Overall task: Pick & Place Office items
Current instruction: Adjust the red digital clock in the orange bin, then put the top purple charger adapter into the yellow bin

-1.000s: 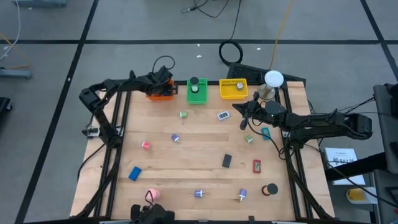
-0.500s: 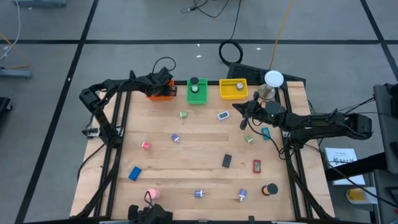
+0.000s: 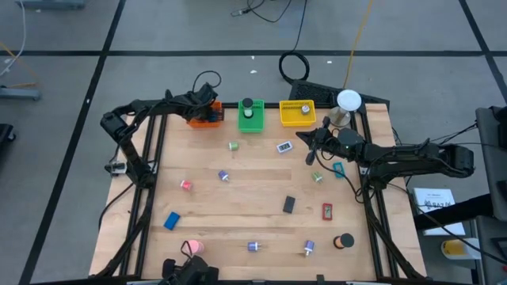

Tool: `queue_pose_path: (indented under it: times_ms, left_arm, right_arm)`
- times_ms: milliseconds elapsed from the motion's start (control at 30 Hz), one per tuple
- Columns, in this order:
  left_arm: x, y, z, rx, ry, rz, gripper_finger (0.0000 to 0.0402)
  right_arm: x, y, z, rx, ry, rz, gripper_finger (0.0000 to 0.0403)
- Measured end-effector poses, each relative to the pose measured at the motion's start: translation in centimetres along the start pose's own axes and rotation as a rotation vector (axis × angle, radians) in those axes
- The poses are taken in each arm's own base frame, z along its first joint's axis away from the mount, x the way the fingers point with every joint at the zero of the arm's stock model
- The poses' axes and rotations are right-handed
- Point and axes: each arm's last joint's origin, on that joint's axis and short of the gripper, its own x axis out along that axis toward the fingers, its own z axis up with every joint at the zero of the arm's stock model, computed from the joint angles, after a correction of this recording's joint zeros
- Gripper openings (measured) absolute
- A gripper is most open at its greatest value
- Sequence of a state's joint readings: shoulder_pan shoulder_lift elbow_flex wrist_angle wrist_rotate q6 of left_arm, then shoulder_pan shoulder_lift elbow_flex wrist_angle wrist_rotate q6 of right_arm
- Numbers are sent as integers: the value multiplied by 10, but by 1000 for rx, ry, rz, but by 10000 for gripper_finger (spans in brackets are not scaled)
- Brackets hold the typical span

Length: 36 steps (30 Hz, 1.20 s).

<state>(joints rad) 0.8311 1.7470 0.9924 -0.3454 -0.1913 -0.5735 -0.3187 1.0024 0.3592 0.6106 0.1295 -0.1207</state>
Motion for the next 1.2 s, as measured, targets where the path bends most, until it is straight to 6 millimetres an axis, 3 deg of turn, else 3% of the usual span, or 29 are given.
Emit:
queue_pose_path:
  times_ms: [200, 833, 1000, 1200]
  left_arm:
    - [9, 4, -4, 0, 29, 45, 14]
    - [6, 9, -7, 17, 41, 148, 14]
    - [-15, 9, -1, 67, -10, 112, 14]
    - [-60, 0, 0, 225, -96, 38, 14]
  right_arm:
    - [0, 0, 0, 0, 0, 0, 4]
    - [0, 0, 0, 0, -1, 0, 4]
    - [0, 0, 0, 1, -2, 0, 4]
    - [0, 0, 0, 1, -1, 0, 4]
